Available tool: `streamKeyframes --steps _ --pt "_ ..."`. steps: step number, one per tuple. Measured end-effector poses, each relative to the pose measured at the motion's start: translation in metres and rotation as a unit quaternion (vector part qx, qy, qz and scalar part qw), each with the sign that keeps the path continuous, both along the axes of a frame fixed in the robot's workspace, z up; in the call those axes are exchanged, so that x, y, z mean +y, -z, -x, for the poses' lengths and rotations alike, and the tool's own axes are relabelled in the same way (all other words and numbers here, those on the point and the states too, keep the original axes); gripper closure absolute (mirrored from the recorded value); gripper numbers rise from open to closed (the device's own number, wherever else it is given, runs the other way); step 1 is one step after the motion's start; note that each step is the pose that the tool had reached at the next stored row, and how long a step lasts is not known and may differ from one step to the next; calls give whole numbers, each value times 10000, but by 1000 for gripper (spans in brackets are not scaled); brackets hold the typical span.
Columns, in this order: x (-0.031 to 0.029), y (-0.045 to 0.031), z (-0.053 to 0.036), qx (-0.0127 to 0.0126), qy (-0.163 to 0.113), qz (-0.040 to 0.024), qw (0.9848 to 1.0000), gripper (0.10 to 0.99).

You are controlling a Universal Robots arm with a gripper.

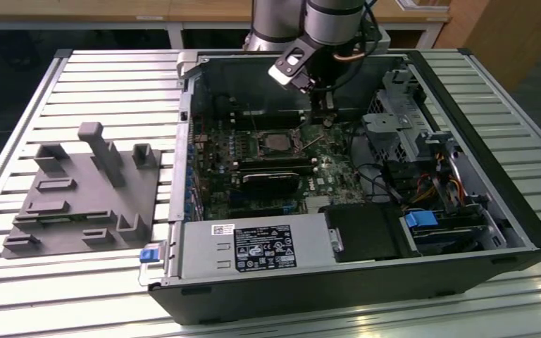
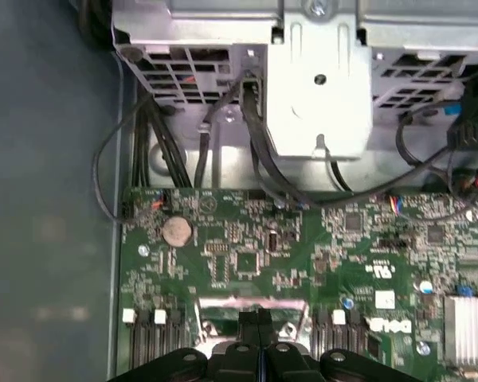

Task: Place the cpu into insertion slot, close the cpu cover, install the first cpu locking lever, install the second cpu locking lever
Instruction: 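Close the cpu cover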

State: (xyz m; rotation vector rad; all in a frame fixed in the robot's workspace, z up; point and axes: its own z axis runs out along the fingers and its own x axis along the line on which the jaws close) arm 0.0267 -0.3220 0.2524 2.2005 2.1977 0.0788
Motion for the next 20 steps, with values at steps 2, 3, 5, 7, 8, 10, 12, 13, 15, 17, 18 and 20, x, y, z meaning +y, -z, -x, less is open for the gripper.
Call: streamKeyframes --steps 2,3,5,7,8,10,12,13,15,17,18,20 --pt "14 2 -29 0 0 0 10000 980" --pt "15 2 -34 0 0 0 10000 980" --pt "15 2 -39 0 0 0 10000 980" --pt "16 2 -48 0 0 0 10000 980" --pt "15 -1 -56 0 0 0 10000 980" --pt "16 -4 -74 0 0 -1 10000 980" --pt "16 -8 -95 0 0 0 10000 980" --pt "16 -9 -107 0 0 1 10000 980" --pt "16 -9 -133 0 0 0 10000 980" --pt "15 -9 -168 0 0 0 10000 980" --pt "16 -9 -188 0 0 0 10000 980" --pt "16 -9 -222 1 0 -1 10000 980"
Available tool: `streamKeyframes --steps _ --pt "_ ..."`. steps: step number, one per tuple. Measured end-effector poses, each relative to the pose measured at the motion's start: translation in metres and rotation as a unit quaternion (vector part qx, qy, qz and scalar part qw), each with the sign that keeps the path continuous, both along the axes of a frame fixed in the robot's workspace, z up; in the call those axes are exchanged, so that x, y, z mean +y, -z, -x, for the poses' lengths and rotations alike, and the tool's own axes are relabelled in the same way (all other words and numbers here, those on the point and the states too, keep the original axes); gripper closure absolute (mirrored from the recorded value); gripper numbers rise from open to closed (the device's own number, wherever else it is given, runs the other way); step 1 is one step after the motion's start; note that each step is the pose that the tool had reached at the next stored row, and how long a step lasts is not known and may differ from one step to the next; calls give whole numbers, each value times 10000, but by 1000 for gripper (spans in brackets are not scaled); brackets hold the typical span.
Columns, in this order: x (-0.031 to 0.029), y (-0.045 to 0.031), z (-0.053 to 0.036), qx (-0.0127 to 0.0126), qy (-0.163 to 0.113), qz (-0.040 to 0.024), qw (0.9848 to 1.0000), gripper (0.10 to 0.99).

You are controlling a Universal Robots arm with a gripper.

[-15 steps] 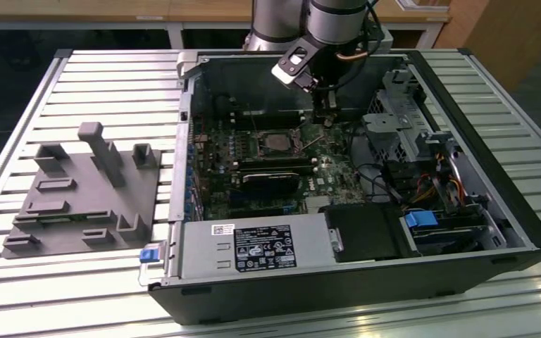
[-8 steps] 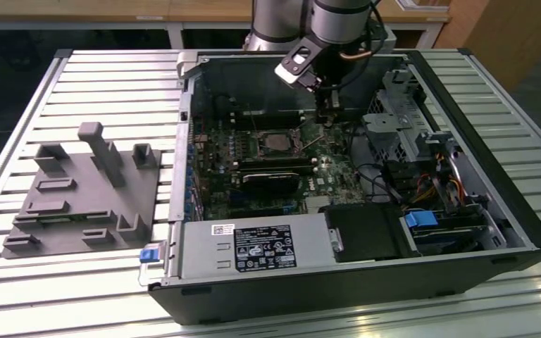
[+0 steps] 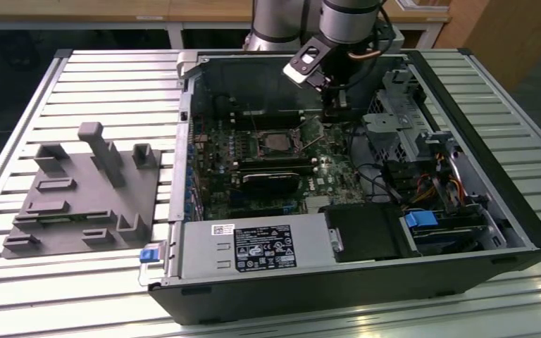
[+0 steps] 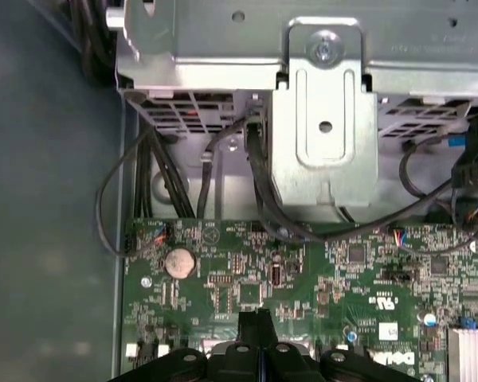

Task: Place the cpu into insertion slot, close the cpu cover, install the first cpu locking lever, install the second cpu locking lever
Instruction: 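Close the cpu cover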

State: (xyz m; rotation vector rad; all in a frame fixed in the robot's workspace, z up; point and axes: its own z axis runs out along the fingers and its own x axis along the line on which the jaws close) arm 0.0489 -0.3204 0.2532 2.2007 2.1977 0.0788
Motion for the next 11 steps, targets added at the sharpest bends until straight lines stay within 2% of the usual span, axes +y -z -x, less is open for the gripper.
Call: streamKeyframes --steps 11 --pt "0 19 -77 2 0 1 10000 980"
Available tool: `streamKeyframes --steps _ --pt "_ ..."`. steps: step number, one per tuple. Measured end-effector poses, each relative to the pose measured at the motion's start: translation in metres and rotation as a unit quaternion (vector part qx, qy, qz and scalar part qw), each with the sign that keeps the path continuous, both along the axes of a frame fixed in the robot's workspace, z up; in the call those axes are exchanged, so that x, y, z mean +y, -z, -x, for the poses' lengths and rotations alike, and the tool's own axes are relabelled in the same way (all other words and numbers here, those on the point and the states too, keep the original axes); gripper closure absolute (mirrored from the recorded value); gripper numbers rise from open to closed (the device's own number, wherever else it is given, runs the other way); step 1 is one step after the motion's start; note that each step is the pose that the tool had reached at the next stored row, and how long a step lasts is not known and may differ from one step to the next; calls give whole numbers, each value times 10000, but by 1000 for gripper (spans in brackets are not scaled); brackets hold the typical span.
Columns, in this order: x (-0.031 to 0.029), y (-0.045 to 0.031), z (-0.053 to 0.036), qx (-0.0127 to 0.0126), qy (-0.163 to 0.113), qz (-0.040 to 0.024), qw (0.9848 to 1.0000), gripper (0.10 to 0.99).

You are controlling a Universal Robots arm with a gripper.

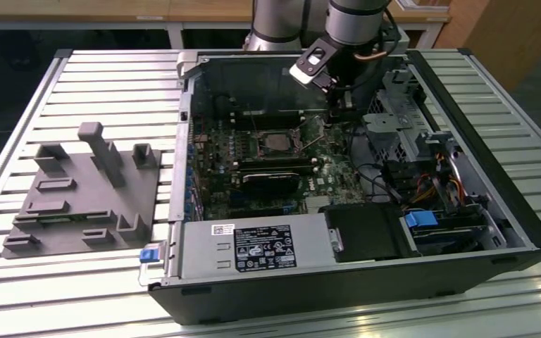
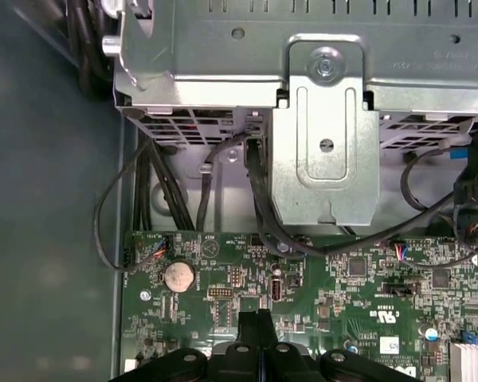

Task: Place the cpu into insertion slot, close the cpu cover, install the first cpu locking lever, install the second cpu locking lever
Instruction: 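Close the cpu cover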

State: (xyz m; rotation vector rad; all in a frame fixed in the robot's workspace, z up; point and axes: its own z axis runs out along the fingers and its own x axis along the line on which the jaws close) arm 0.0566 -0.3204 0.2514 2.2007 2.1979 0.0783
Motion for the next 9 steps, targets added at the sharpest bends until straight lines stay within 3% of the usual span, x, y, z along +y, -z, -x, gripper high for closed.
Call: streamKeyframes --steps 9 --pt "1 70 -25 7 1 0 10000 980"
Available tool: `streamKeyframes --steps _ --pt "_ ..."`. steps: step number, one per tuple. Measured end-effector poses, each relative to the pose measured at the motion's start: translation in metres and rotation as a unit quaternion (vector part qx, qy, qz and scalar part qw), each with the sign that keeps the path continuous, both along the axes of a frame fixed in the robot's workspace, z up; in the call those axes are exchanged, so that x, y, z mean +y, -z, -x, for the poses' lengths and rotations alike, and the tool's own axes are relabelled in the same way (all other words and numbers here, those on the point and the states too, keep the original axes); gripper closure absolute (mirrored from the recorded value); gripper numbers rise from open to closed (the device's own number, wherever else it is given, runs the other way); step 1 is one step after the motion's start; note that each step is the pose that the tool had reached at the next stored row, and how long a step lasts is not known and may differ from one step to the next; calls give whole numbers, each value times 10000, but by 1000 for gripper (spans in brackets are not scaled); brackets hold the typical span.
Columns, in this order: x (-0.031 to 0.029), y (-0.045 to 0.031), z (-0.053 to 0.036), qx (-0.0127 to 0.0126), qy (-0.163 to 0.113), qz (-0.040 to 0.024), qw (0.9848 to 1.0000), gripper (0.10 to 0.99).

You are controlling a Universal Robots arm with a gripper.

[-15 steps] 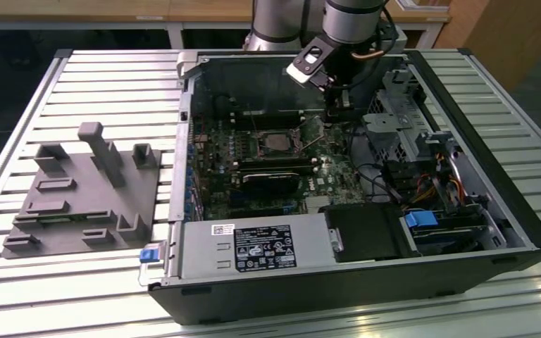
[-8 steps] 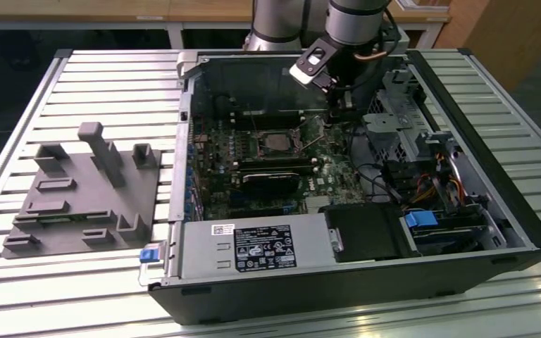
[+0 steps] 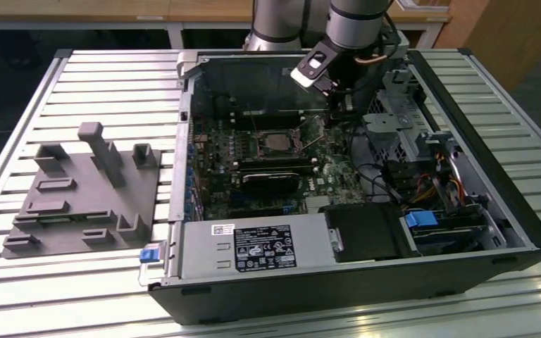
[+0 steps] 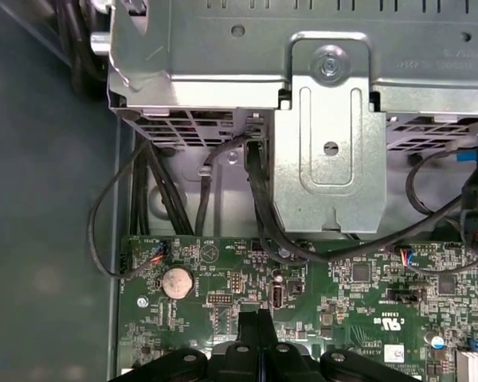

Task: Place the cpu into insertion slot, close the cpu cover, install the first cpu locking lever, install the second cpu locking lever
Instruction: 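Close the cpu cover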

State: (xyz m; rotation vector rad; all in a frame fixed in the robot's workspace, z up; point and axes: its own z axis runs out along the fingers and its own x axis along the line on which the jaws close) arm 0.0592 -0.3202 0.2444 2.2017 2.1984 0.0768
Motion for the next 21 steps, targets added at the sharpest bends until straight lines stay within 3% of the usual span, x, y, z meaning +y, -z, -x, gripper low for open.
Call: streamKeyframes --steps 6,21 --pt "0 23 42 0 -1 1 10000 980" --pt "0 24 450 0 -1 0 10000 980"
